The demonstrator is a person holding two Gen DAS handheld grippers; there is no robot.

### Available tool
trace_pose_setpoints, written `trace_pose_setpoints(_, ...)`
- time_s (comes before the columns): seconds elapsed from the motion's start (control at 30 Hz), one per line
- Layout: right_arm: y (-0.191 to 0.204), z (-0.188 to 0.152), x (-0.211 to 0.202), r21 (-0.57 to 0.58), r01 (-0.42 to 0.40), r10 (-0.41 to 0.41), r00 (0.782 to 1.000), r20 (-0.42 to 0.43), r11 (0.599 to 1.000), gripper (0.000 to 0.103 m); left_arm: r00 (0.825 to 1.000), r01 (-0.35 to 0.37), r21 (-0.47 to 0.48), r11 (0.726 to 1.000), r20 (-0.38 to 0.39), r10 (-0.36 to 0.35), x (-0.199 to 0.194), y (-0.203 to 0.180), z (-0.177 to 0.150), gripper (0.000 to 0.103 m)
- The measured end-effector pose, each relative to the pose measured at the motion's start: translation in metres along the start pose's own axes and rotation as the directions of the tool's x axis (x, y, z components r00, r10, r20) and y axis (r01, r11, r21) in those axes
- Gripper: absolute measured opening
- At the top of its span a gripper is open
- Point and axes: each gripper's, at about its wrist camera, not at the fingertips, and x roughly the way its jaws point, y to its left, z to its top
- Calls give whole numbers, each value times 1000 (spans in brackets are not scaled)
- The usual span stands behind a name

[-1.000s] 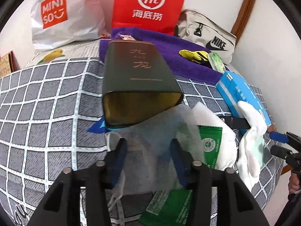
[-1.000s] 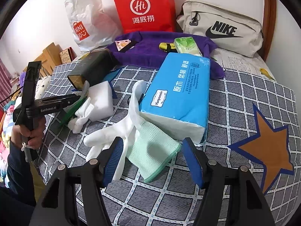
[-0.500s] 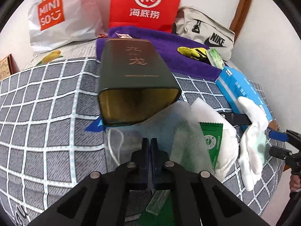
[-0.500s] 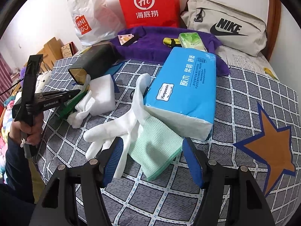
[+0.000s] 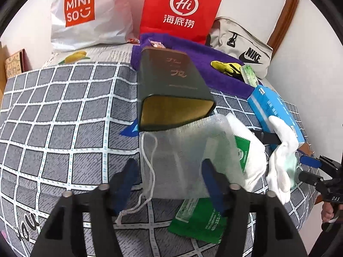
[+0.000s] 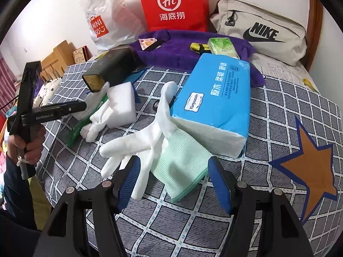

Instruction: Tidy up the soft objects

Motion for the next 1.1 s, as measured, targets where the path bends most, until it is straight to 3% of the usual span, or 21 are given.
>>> trace_pose_setpoints(0.07,0,-1,0,-1,-1,1,1000,-2,1000,65,1000,12,3,1000,-3,-12,1,-3,1,65)
trace_pose_setpoints(0.13,-1,-2,0,2,-2,2,1000,-2,1000,65,999,36,-21,999,-12,-36,6,-4,4,75)
trace_pose_setpoints(0.43,-4,-3,5,4,0,1,1000,-18,1000,65,995,91,-146,985,-14,-94,12,-1,13,78)
trace_pose_setpoints(0.5,-4,-2,6,4,-3,3,1000,-21,1000,65,992,123,-146,982,-9,-126,14,-6,13,82)
trace_pose_setpoints(0.63,-1,-1,9,-5,-5,5,1000,-25,1000,65,997,61,-78,995,-51,-66,28,-22,12,94)
trace_pose_setpoints(0.7,1,-1,9,-8,-7,7,1000,-26,1000,65,996,70,-59,996,-48,-73,29,-27,12,96)
trace_pose_setpoints(0.97,-3,-3,11,3,-6,6,999,-35,1000,65,996,77,-47,996,-39,-79,27,-24,11,90)
trace_pose_setpoints(1.1,-3,-4,11,1,-5,5,999,-36,1000,65,996,76,-61,995,-32,-78,22,-15,10,70)
